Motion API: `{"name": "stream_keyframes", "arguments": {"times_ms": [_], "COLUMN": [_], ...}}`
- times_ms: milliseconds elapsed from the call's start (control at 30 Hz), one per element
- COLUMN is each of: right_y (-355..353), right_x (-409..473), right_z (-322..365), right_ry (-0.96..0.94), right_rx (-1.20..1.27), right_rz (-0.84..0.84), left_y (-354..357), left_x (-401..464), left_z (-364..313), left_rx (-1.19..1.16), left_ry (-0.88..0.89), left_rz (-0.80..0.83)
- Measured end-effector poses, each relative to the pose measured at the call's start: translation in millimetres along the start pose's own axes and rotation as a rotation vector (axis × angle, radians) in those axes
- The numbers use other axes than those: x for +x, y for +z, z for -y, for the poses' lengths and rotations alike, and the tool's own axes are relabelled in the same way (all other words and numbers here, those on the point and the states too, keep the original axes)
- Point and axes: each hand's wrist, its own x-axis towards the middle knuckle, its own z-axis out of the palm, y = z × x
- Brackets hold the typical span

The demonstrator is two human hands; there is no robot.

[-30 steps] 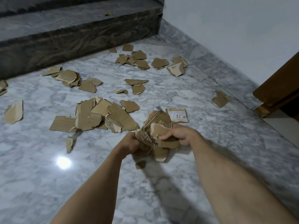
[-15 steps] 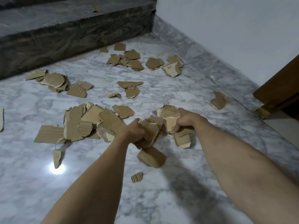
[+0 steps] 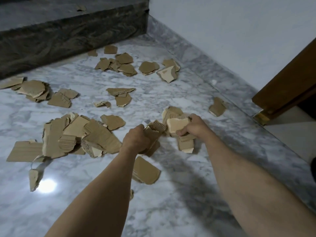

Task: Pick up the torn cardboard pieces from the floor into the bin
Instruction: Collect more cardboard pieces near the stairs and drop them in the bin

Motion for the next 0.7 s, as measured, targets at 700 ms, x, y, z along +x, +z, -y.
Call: {"name": "stream_keyframes", "arguments": {"times_ms": [700], "right_y": [-95.5], "right_x": [80.7], "right_z": [-13.0], "right_ry": [0.210], "right_rx": [-0.414], "right_rz": [-0.096], "left_y": [8.3], "left_x": [20.6], "left_z": [-39.1], "left_rx": [-0.211], "left_ry": [-0.097], "left_rz": [0.078]}}
